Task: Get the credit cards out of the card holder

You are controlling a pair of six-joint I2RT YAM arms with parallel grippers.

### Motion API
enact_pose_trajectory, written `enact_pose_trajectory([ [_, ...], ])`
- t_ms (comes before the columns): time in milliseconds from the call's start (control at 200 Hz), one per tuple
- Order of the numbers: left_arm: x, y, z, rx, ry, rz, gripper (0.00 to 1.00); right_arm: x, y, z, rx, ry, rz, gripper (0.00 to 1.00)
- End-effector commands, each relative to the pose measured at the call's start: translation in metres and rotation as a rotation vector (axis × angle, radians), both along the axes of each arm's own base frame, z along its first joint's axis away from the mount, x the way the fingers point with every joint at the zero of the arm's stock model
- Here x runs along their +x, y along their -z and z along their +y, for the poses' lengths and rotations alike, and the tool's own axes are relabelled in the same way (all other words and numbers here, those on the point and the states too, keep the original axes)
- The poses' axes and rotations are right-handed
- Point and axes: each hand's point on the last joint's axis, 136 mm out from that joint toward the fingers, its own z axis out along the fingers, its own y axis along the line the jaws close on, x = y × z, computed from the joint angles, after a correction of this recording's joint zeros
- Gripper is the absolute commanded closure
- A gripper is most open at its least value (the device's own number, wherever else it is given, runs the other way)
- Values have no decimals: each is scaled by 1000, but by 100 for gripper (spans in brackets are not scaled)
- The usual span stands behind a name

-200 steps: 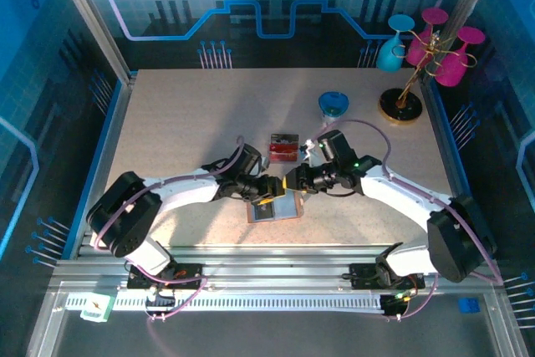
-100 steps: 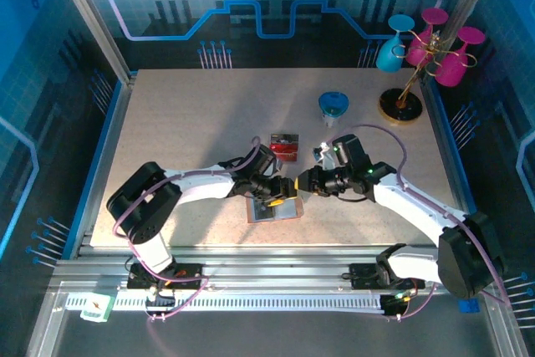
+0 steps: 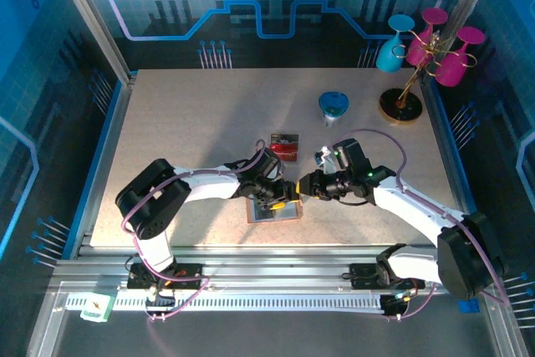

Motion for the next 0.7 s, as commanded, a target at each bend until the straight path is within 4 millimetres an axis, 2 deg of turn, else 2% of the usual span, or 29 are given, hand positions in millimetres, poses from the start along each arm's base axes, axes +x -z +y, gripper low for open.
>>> enact_pose_trajectory([
  [0, 0, -15, -2, -21, 2, -30, 43, -1, 2, -3, 13, 11, 12, 69],
  [320, -1, -21, 14, -12, -24, -49, 44, 1, 2, 2, 19, 11, 18, 69],
  [695, 1, -24, 63, 0, -133, -71, 44, 3, 6, 21, 4, -29, 35, 69],
])
